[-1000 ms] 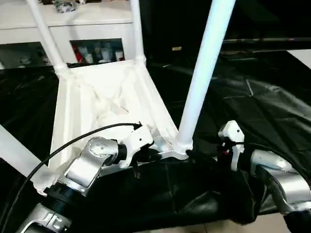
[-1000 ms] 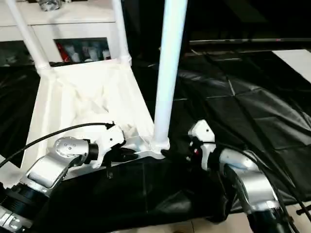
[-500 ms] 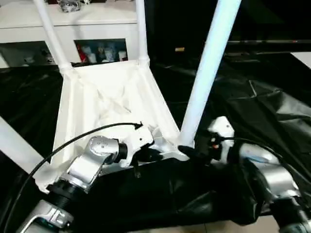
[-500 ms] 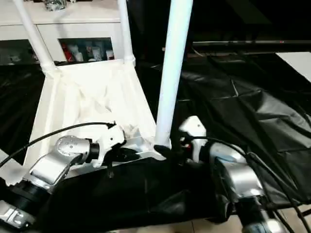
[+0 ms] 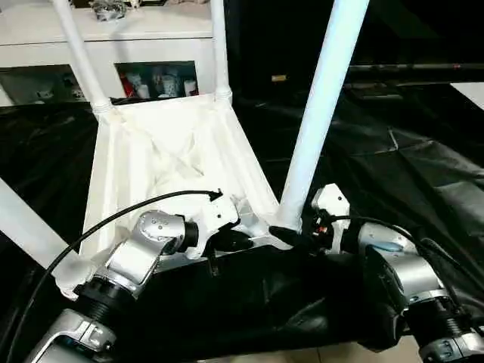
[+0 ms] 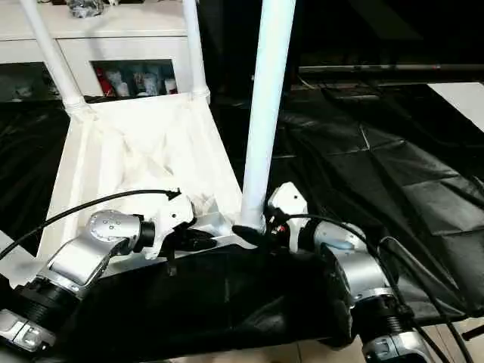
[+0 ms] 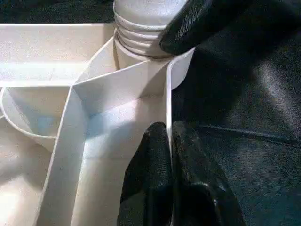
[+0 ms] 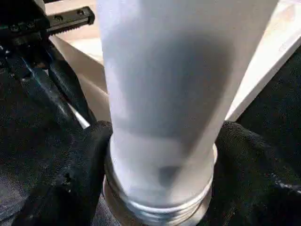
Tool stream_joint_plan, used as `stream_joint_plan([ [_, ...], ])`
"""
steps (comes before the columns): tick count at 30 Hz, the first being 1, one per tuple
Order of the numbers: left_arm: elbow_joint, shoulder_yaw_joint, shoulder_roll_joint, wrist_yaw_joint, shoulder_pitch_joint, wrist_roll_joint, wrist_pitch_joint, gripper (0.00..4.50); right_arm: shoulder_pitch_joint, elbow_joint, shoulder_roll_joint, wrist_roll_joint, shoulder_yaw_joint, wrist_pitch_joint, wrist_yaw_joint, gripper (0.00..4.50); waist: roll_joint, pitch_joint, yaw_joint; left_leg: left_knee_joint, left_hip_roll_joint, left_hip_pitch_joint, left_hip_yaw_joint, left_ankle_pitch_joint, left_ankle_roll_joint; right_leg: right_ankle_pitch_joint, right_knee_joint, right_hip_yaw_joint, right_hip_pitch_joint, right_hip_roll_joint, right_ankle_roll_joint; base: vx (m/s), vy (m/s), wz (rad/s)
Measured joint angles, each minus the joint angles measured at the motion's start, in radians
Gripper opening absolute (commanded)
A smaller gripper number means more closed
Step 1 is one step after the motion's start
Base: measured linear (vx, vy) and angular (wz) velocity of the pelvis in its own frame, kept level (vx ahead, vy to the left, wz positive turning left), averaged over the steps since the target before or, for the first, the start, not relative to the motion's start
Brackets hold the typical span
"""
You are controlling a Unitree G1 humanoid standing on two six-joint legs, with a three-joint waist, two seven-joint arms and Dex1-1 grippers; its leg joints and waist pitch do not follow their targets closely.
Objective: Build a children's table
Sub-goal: Rotate leg to tighten
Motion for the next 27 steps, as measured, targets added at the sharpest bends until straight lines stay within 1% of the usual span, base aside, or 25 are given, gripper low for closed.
stream_joint_plan([
  [2, 0.001, 0.0, 0.001, 0.0, 0.0, 0.0, -0.001, 0.0, 0.0, 0.006, 0.002, -0.003, 0.006, -0.014, 0.004, 3.21, -0.001, 0.0, 0.0, 0.0, 0.0, 0.0, 0.0, 0.0, 0.0, 0.0, 0.0, 0.0, 0.0, 0.0, 0.0, 0.0, 0.0, 0.0],
  [3, 0.001, 0.0, 0.001, 0.0, 0.0, 0.001, -0.001, 0.0, 0.0, 0.012, 0.003, -0.003, 0.007, -0.023, 0.004, 3.1, -0.001, 0.0, 0.0, 0.0, 0.0, 0.0, 0.0, 0.0, 0.0, 0.0, 0.0, 0.0, 0.0, 0.0, 0.0, 0.0, 0.0, 0.0],
  [4, 0.001, 0.0, 0.001, 0.0, 0.0, 0.001, -0.001, 0.0, -0.002, 0.018, 0.004, -0.003, 0.007, -0.029, 0.005, 3.1, -0.001, -0.001, -0.001, 0.0, 0.0, 0.0, 0.0, 0.0, 0.0, 0.0, 0.0, 0.0, 0.0, 0.0, 0.0, 0.0, 0.0, 0.0],
  [6, 0.002, 0.0, 0.001, 0.001, 0.0, 0.002, -0.001, 0.0, -0.004, 0.025, 0.006, -0.004, 0.007, -0.033, 0.005, 2.88, -0.002, -0.001, -0.001, 0.0, 0.0, 0.0, 0.0, 0.0, 0.0, 0.0, 0.0, 0.0, 0.0, 0.0, 0.0, 0.0, 0.0, 0.0],
  [12, 0.002, 0.002, 0.004, 0.003, 0.001, 0.002, 0.002, 0.0, -0.005, 0.046, 0.018, -0.013, 0.006, -0.063, 0.002, 2.77, -0.005, -0.002, -0.004, 0.0, 0.0, 0.001, 0.0, 0.0, 0.0, 0.0, 0.0, 0.0, 0.0, 0.0, 0.0, 0.0, 0.0, 0.0],
  [14, 0.007, 0.008, -0.003, 0.023, 0.0, 0.004, 0.008, 0.0, -0.005, 0.067, 0.045, -0.013, -0.008, -0.074, -0.034, 2.77, -0.006, -0.003, -0.007, -0.001, 0.0, 0.001, 0.0, 0.0, 0.0, 0.0, 0.0, 0.0, 0.0, 0.0, 0.0, 0.0, 0.0, 0.0],
  [17, 0.043, 0.016, -0.046, 0.094, -0.025, 0.027, 0.025, 0.0, -0.011, 0.109, 0.102, -0.018, -0.04, -0.083, -0.166, 2.76, -0.006, -0.003, -0.012, -0.001, 0.0, 0.002, 0.0, 0.0, 0.0, -0.001, 0.0, 0.0, 0.0, 0.0, 0.003, 0.0, 0.0, 0.0],
  [19, 0.066, 0.016, -0.073, 0.135, -0.041, 0.037, 0.033, 0.0, -0.025, 0.131, 0.121, -0.026, -0.05, -0.083, -0.227, 2.76, -0.006, -0.003, -0.015, -0.001, -0.001, 0.002, 0.0, 0.0, 0.0, -0.001, -0.002, 0.001, 0.001, 0.0, 0.003, 0.0, 0.0, 0.0],
  [21, 0.11, 0.019, -0.124, 0.194, -0.07, 0.052, 0.041, 0.0, -0.039, 0.161, 0.162, -0.04, -0.071, -0.082, -0.333, 2.76, -0.006, -0.003, -0.018, -0.001, -0.001, 0.003, 0.0, 0.0, 0.0, -0.001, -0.002, 0.001, 0.002, -0.001, 0.003, 0.0, 0.0, 0.0],
  [23, 0.186, 0.031, -0.197, 0.294, -0.11, 0.074, 0.046, 0.0, -0.069, 0.207, 0.236, -0.066, -0.112, -0.07, -0.503, 2.76, -0.006, -0.003, -0.022, -0.001, -0.002, 0.003, 0.0, 0.0, 0.0, -0.002, -0.003, 0.001, 0.002, -0.001, 0.003, 0.0, 0.0, 0.0],
  [24, 0.209, 0.031, -0.216, 0.324, -0.123, 0.08, 0.043, 0.0, -0.085, 0.225, 0.259, -0.075, -0.117, -0.065, -0.557, 2.76, -0.006, -0.003, -0.022, -0.001, -0.002, 0.003, 0.0, 0.0, 0.0, -0.002, -0.005, 0.001, 0.003, -0.001, 0.003, 0.0, 0.0, 0.0],
  [25, 0.26, 0.032, -0.249, 0.371, -0.151, 0.094, 0.034, 0.0, -0.115, 0.26, 0.293, -0.087, -0.133, -0.062, -0.643, 2.76, -0.006, -0.003, -0.022, -0.001, -0.003, 0.003, 0.0, 0.0, 0.0, -0.002, -0.005, 0.001, 0.003, -0.002, 0.003, 0.0, 0.0, 0.0],
  [27, 0.295, 0.033, -0.272, 0.405, -0.171, 0.107, 0.022, 0.0, -0.137, 0.283, 0.313, -0.101, -0.14, -0.06, -0.718, 2.76, -0.006, -0.004, -0.022, -0.001, -0.004, 0.002, 0.0, 0.0, 0.0, -0.002, -0.006, 0.0, 0.003, -0.003, 0.004, 0.0, 0.0, 0.0],
])
